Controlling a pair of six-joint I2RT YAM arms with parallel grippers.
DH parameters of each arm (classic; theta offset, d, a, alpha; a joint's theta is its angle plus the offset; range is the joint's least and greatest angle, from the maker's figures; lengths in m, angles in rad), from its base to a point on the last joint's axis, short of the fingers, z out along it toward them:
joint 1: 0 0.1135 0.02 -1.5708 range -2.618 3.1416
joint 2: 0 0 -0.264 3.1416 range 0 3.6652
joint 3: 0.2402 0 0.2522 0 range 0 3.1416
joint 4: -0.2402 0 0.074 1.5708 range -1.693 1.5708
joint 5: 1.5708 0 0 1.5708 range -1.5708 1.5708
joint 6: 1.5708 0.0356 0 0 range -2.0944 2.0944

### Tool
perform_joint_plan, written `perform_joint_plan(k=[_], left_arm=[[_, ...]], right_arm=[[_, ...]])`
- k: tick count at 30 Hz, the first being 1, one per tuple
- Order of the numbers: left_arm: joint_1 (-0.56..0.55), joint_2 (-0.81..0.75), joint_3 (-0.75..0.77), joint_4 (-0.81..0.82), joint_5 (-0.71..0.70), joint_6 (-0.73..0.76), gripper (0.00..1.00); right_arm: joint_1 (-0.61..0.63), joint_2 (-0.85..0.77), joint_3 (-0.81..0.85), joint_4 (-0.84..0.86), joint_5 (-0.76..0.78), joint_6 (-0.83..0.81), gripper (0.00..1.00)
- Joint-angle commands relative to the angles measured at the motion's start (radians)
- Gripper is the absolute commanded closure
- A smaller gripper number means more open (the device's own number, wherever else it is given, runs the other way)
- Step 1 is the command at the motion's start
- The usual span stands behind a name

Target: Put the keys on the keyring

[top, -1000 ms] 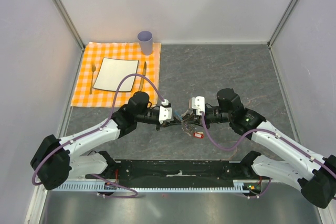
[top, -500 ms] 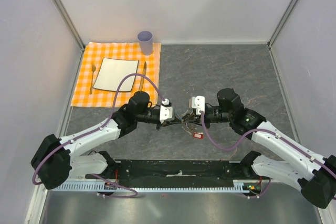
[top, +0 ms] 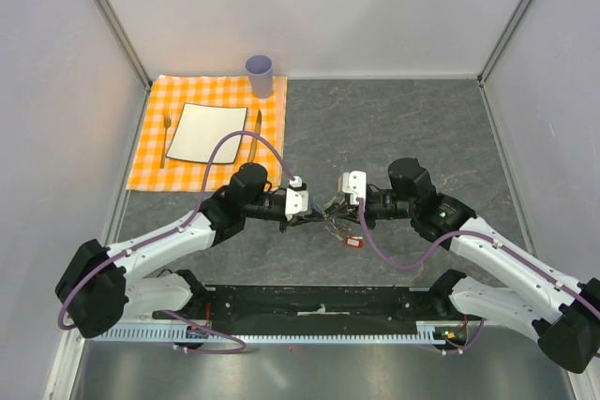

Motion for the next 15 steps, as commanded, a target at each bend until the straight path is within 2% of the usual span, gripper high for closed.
perform_joint_plan(k=[1,15], left_arm=[[0.003,0.013,0.042,0.003,-0.003,0.006,0.98],[0.001,0.01,0.048,0.003,0.02,0.008,0.98]], right_arm=[[0.004,-0.017,0.039,0.022,-0.009,-0.019,1.0],[0.002,0.001,0.042,0.028,-0.038,-0.016,1.0]])
